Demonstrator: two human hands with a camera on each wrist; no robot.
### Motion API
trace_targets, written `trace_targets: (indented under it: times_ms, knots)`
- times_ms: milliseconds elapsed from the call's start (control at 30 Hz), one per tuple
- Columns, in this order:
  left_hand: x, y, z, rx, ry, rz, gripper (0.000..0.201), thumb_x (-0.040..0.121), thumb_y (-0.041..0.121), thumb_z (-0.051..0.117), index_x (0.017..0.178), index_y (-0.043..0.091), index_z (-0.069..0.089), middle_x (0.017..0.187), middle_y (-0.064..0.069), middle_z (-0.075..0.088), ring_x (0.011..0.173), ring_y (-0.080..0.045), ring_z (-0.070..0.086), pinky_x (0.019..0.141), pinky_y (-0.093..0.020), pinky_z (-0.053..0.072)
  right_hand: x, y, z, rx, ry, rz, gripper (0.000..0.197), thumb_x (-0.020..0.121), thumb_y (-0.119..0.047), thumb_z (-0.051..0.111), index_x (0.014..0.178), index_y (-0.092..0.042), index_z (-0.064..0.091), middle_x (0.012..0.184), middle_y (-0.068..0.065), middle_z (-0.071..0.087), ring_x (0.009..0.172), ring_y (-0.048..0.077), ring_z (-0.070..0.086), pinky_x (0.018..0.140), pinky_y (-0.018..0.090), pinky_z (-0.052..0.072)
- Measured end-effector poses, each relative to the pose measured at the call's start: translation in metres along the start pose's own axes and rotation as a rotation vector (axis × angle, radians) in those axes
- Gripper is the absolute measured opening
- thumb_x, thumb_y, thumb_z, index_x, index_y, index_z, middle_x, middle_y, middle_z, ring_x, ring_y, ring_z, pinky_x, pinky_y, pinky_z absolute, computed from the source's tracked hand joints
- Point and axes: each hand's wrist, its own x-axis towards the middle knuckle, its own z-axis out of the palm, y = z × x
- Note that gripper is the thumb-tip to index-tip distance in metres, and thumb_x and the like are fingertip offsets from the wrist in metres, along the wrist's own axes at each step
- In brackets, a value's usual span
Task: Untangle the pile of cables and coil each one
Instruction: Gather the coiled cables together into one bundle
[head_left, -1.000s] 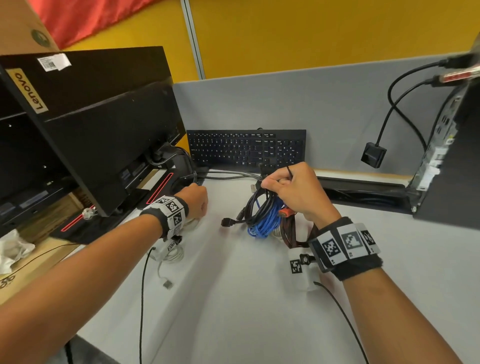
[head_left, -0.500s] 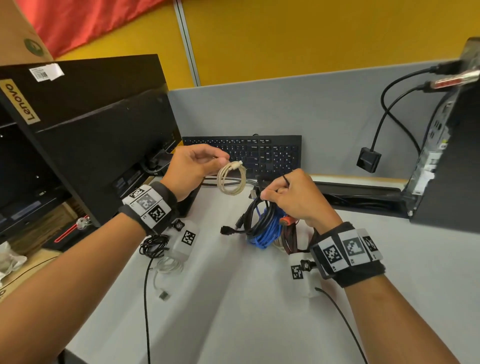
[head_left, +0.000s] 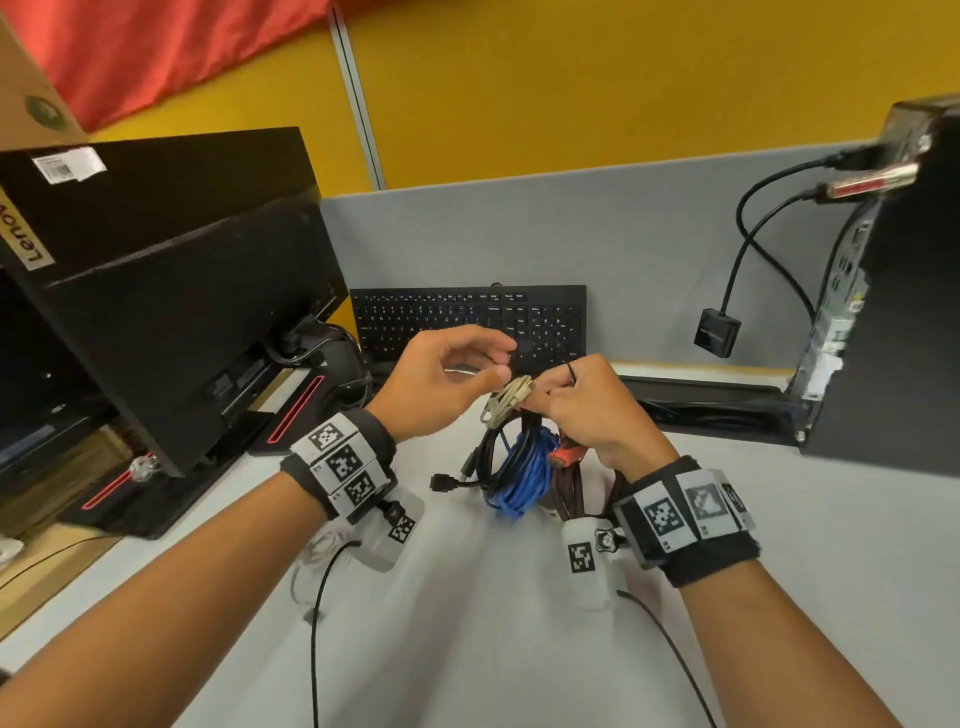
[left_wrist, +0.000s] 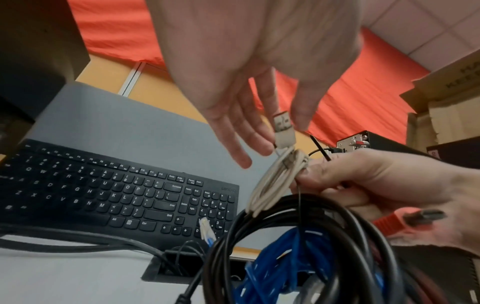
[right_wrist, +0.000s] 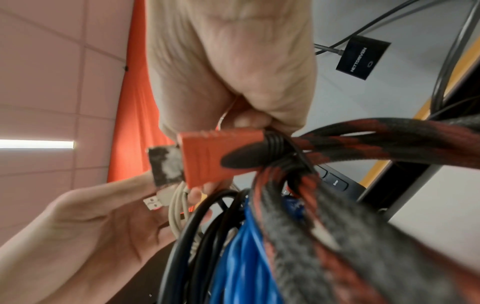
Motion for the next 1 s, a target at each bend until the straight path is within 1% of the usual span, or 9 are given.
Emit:
trace_targets:
  times_ms: [67, 133, 233, 333, 500, 600, 700, 833, 1000]
  knots:
    - [0.004, 0.001, 0.002, 0.044, 0.056, -0.081, 0.022, 0.090, 0.011, 0.072, 0.112, 0.006, 0.073, 0.099, -0.008, 0.075, 0.088, -0.019, 0.074, 0.083, -0.031, 0.060, 0.001, 0.002, 0.001, -0.015, -0.003, -0.017, 0.022, 0.088, -0.028, 0.078, 0.081, -0.008, 0.079, 0.080, 0.020, 0.070, 0.068, 0.015, 0.055, 0.054, 0.027, 0.049]
    - [0.007, 0.001, 0.004, 0.075, 0.038, -0.149, 0.021, 0.089, 0.014, 0.074, 0.107, 0.004, 0.076, 0.095, -0.009, 0.076, 0.087, -0.023, 0.074, 0.085, -0.039, 0.060, 0.002, 0.003, 0.004, -0.014, -0.015, -0.024, 0.021, 0.088, -0.030, 0.078, 0.082, -0.010, 0.079, 0.088, 0.024, 0.070, 0.073, 0.017, 0.056, 0.055, 0.023, 0.052]
    - [0.009, 0.002, 0.006, 0.113, -0.018, -0.167, 0.017, 0.089, 0.017, 0.074, 0.098, 0.003, 0.078, 0.090, -0.010, 0.077, 0.084, -0.024, 0.073, 0.082, -0.039, 0.061, 0.001, 0.002, 0.005, -0.010, -0.035, -0.024, 0.015, 0.089, -0.028, 0.079, 0.076, -0.021, 0.081, 0.068, 0.007, 0.063, 0.066, 0.011, 0.055, 0.043, 0.017, 0.050]
    - [0.010, 0.003, 0.004, 0.177, 0.040, -0.139, 0.014, 0.089, 0.018, 0.075, 0.092, 0.005, 0.079, 0.084, -0.007, 0.077, 0.078, -0.018, 0.073, 0.077, -0.030, 0.060, 0.001, 0.003, 0.002, -0.066, 0.034, -0.058, 0.016, 0.091, -0.010, 0.072, 0.087, -0.023, 0.079, 0.052, -0.008, 0.050, 0.050, 0.005, 0.044, 0.051, 0.020, 0.048]
    - [0.010, 0.007, -0.001, 0.237, 0.018, -0.030, 0.013, 0.089, 0.019, 0.075, 0.095, 0.009, 0.080, 0.084, -0.001, 0.077, 0.075, -0.009, 0.073, 0.073, -0.018, 0.057, 0.000, 0.001, -0.006, -0.018, 0.051, -0.179, 0.020, 0.097, -0.019, 0.067, 0.105, -0.033, 0.077, 0.056, -0.002, 0.031, 0.059, 0.022, 0.037, 0.065, 0.035, 0.051]
    - [0.010, 0.009, 0.000, 0.212, 0.010, -0.014, 0.016, 0.088, 0.018, 0.077, 0.098, 0.006, 0.079, 0.088, -0.003, 0.077, 0.079, -0.011, 0.073, 0.076, -0.021, 0.058, -0.005, -0.005, 0.000, 0.002, -0.011, -0.214, 0.010, 0.094, -0.035, 0.071, 0.097, -0.033, 0.080, 0.061, 0.008, 0.037, 0.061, 0.020, 0.041, 0.067, 0.034, 0.047]
    - [0.009, 0.009, -0.004, 0.186, -0.014, -0.044, 0.018, 0.087, 0.018, 0.077, 0.099, 0.004, 0.079, 0.088, -0.005, 0.077, 0.079, -0.014, 0.074, 0.076, -0.023, 0.058, -0.003, -0.004, 0.006, -0.003, 0.021, -0.187, 0.011, 0.092, -0.031, 0.074, 0.091, -0.024, 0.082, 0.062, 0.003, 0.064, 0.064, 0.024, 0.061, 0.069, 0.038, 0.056]
    - [0.002, 0.005, -0.024, 0.093, -0.093, -0.224, 0.028, 0.085, 0.025, 0.078, 0.108, 0.009, 0.076, 0.088, -0.006, 0.078, 0.078, -0.019, 0.073, 0.074, -0.026, 0.060, 0.001, -0.002, 0.013, -0.117, 0.013, -0.206, 0.009, 0.092, -0.027, 0.074, 0.087, -0.025, 0.082, 0.048, -0.017, 0.049, 0.052, 0.001, 0.048, 0.053, 0.016, 0.047]
    - [-0.016, -0.022, -0.064, 0.835, -0.410, -0.494, 0.024, 0.089, 0.036, 0.072, 0.101, 0.016, 0.077, 0.097, 0.000, 0.075, 0.090, -0.020, 0.068, 0.083, -0.034, 0.055, 0.002, -0.003, 0.022, -0.154, -0.032, -0.183, 0.011, 0.093, -0.028, 0.073, 0.085, -0.029, 0.080, 0.089, -0.022, 0.070, 0.083, 0.009, 0.066, 0.055, 0.029, 0.061]
